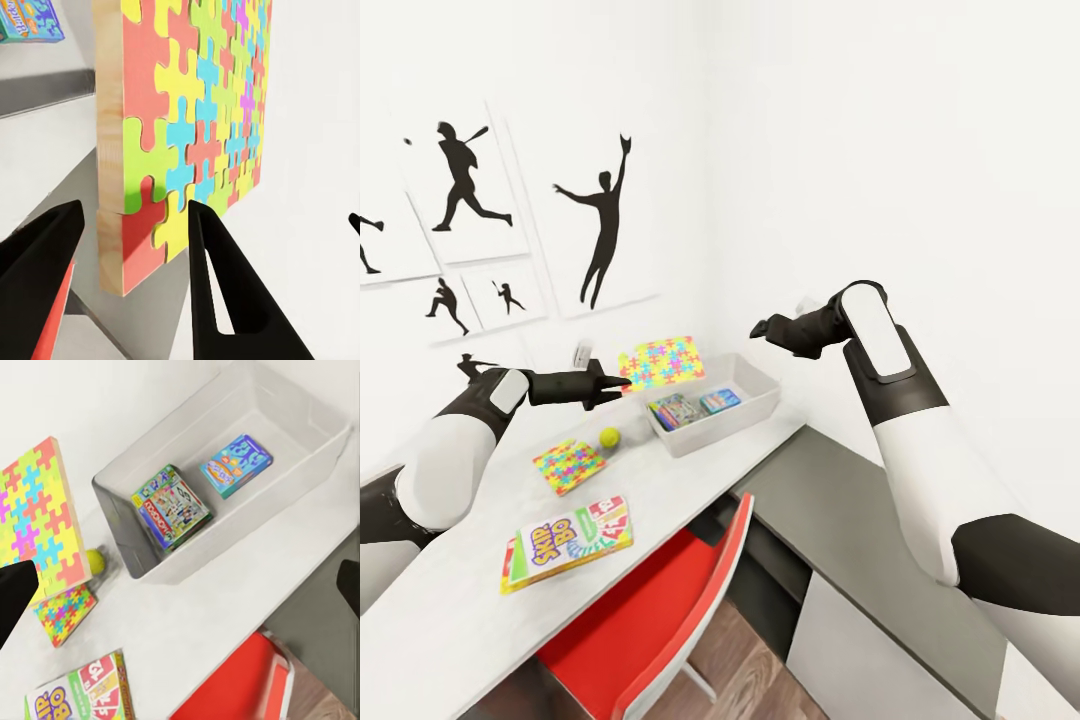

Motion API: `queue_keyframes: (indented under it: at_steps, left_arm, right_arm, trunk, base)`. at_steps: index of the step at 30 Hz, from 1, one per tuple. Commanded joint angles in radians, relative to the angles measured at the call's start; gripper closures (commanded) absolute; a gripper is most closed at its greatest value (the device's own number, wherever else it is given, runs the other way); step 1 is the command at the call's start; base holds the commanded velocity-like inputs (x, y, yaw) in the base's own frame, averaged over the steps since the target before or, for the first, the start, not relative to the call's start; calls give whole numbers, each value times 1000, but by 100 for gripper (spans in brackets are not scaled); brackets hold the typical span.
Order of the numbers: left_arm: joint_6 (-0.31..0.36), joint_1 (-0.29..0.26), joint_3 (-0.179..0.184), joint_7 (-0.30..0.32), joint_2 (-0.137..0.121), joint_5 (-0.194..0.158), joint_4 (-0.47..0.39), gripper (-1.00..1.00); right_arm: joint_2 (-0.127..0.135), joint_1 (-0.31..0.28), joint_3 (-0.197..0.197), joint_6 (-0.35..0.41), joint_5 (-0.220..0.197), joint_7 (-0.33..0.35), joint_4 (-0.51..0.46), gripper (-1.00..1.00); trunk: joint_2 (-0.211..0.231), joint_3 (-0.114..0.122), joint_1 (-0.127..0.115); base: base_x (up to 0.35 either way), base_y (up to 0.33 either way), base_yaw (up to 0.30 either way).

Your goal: Put all the toys in the child's room - the three board games (two on the bed and one on the table), the two jigsaw puzzles on the table, and the tennis ball on the table - inside the toy box on the table in the child's room.

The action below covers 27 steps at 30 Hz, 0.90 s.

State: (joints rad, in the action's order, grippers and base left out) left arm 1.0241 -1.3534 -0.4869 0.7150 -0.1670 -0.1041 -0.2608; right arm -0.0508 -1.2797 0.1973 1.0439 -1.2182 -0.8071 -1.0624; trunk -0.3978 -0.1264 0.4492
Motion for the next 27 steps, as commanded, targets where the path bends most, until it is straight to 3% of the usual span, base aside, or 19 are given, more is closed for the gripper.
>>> queue_keyframes:
  at_steps: [1,27]
  left_arm:
    - [7,-1,1,-5,0,-9,0,100]
    - [6,-1,1,-6,0,-9,0,100]
  right_arm:
    - [0,-1,1,2,-9,-10,-1,-100]
    - [0,-1,1,3,-9,-10,-1,-100]
  trunk:
    - [-2,-2,1]
    - [-2,-2,1]
  base:
    - [107,-204,15]
    - [104,-10,1]
